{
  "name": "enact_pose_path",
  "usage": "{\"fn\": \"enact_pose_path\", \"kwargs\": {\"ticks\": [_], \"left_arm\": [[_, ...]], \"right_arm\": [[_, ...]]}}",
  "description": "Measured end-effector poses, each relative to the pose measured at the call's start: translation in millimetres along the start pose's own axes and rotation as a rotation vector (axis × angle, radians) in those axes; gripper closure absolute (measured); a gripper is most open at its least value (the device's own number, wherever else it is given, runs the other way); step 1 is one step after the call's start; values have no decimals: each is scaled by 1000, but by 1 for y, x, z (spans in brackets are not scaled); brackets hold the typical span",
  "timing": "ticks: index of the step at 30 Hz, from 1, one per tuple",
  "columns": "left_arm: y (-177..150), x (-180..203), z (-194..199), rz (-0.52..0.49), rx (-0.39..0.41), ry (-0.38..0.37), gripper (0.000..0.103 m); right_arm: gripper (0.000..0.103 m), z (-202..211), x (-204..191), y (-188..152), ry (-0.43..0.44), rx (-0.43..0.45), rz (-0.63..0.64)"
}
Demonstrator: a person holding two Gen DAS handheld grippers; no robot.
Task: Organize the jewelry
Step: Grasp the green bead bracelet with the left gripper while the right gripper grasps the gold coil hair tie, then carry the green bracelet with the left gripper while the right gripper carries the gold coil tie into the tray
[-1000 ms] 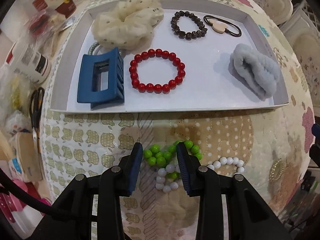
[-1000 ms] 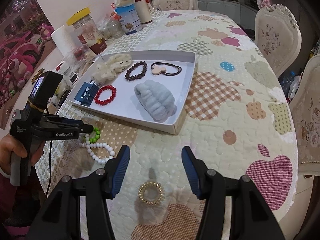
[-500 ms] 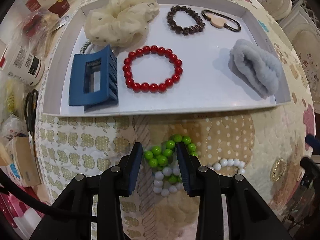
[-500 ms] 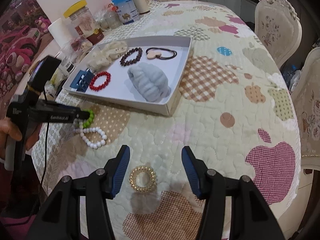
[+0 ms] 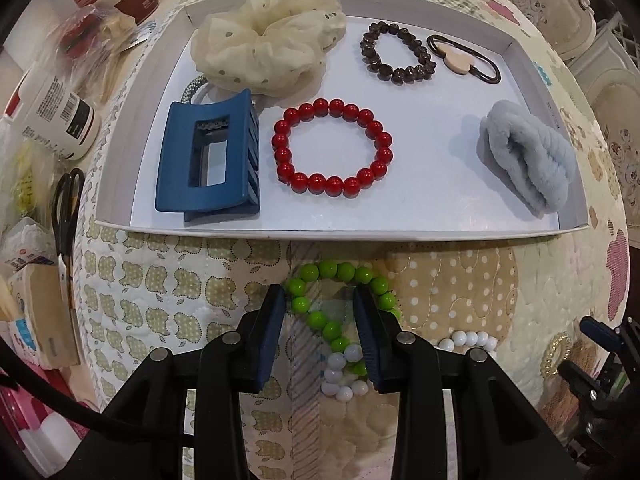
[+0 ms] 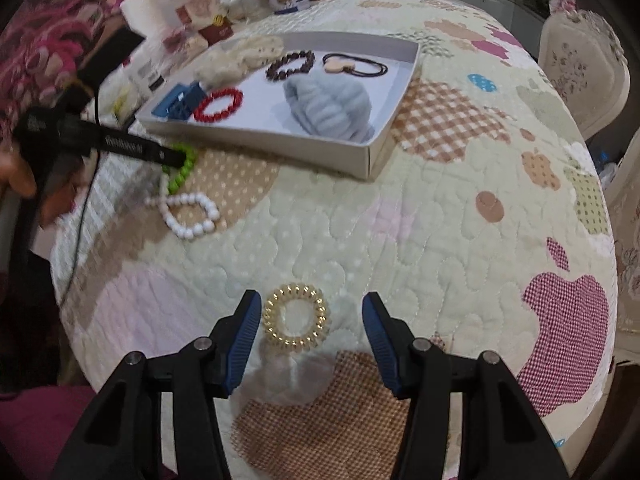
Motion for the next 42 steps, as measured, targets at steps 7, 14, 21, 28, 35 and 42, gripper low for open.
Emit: {"fn": "enact_pose_path", "kwargs": {"ticks": [7, 14, 21, 28, 35, 42], "left_arm": [[-7, -19, 6, 66, 51, -41, 103], [-9, -29, 37, 115, 116, -102, 103], [-10, -27, 73, 119, 184, -116, 103], [-1, -17, 111, 112, 266, -123, 103], [19, 0, 132, 94, 314, -121, 103], [37, 23, 124, 55, 311, -103, 103]], "right_arm": [[92, -9, -2, -1, -32, 30, 32], [93, 14, 2, 15, 27, 89, 1], [93, 40, 0, 41, 70, 155, 2], [93, 56, -6, 65, 87, 205, 26], [93, 63, -6, 88, 86, 240, 32], [93, 60, 9, 114, 64, 254, 1]]}}
Point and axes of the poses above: each gripper's, at about its wrist camera, not at the fingertips, and z roughly against the way its jaws point, x to its right, y to its top, the point moved 6 cm from there along -z, roughly the way its jaws point, and after that the axes turned 7 degrees about -y, right-handed, at the moved point
